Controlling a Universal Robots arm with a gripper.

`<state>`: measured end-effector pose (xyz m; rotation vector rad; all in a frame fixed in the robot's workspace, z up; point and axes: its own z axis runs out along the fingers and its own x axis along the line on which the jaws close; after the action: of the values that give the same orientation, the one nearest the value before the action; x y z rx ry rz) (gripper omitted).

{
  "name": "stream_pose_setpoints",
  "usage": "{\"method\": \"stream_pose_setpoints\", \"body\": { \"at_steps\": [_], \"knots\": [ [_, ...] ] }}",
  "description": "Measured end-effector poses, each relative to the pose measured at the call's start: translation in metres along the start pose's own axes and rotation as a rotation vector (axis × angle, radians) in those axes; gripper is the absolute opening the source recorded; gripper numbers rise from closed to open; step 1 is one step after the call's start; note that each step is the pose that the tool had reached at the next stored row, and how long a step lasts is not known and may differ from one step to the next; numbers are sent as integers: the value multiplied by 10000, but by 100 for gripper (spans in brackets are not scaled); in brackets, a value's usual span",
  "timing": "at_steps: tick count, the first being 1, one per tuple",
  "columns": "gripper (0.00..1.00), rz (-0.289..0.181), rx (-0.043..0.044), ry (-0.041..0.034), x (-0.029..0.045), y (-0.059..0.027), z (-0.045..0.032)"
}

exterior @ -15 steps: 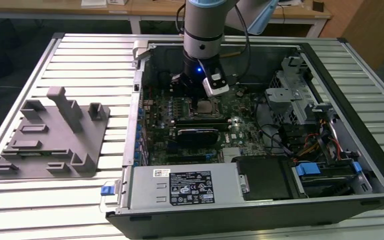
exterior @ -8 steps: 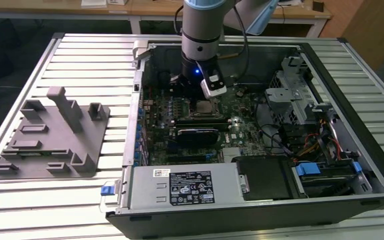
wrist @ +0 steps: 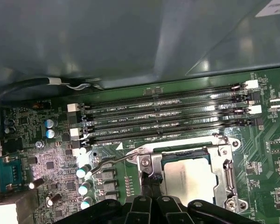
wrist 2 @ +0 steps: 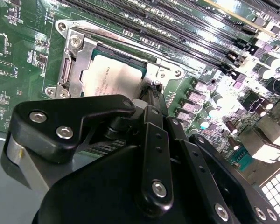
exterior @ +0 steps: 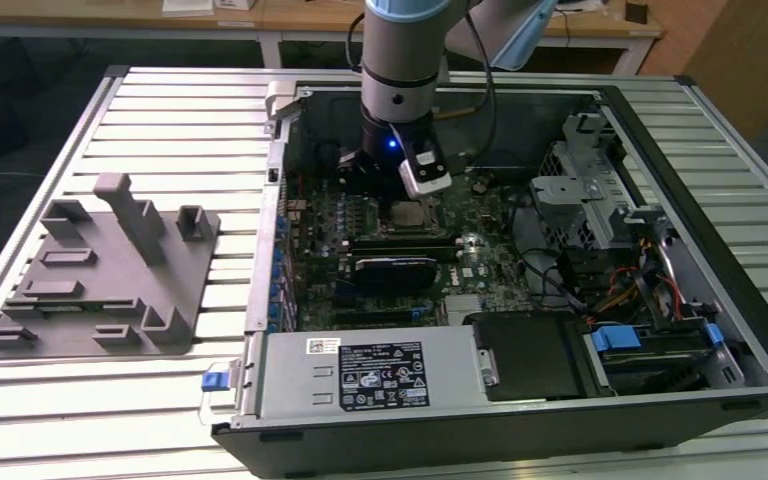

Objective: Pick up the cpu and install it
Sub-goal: 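Close the cpu cover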

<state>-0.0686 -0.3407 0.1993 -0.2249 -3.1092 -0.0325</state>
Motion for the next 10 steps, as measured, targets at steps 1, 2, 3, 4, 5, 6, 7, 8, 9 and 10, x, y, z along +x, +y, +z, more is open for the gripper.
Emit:
{"method": "stream_pose_setpoints", "body": {
  "at_steps": [1,2,3,4,5,6,7,8,9,10],
  "knots": [
    [11,0,1,0,0,0,0],
    [11,1,-1,0,0,0,1],
    [11,1,-2,-1,0,0,3],
    [11,1,0,0,0,0,6],
    [11,1,0,0,0,0,9],
    [11,1,2,0,0,0,12],
    [11,1,2,0,0,-1,13],
    [11,1,1,0,0,0,14],
    [11,0,-1,0,0,0,15],
    [11,1,-2,-1,0,0,16]
  ]
}}
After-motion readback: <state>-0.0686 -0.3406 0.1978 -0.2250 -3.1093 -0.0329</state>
